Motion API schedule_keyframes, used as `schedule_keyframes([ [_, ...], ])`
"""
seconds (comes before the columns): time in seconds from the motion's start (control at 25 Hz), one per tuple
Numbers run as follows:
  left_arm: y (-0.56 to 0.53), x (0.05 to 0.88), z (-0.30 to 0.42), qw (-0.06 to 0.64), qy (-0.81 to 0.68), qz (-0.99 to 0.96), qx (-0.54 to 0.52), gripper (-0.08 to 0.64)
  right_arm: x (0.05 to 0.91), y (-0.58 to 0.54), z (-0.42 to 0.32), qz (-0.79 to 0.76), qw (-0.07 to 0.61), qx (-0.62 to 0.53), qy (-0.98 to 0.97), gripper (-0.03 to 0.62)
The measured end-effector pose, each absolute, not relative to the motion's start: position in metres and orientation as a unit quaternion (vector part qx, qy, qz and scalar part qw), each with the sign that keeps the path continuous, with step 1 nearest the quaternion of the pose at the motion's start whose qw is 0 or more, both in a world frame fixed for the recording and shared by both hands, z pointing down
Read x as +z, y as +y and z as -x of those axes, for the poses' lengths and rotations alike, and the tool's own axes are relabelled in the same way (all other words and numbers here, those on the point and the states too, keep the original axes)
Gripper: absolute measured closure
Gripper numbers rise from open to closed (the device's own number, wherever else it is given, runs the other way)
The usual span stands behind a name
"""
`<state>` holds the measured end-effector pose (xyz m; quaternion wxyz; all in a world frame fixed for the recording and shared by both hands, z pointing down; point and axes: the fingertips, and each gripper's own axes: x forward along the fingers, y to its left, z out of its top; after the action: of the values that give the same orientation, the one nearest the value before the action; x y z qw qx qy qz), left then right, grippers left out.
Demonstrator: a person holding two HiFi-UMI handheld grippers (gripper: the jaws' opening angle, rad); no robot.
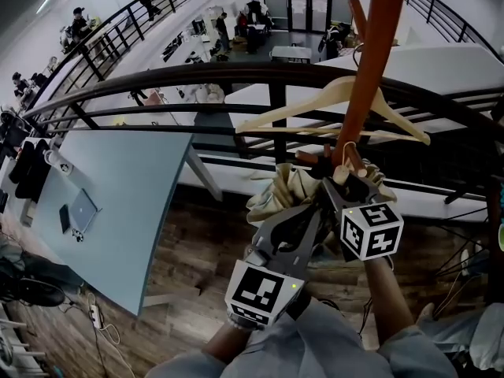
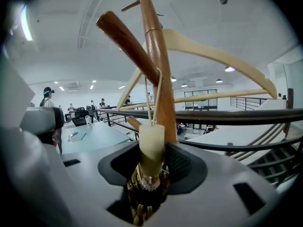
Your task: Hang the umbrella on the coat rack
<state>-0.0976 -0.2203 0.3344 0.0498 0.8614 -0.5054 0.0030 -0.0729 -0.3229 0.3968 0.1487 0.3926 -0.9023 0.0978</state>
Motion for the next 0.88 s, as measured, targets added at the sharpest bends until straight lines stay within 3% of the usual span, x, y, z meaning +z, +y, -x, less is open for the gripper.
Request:
schedule_keyframes([
  [0.88,-0.214,0.318,0.098,0.038,-0.527,-0.849,0.003,0.554,0.327,-0.278,0.038,-0.396,0.076,0.038,-0.914,0.427],
])
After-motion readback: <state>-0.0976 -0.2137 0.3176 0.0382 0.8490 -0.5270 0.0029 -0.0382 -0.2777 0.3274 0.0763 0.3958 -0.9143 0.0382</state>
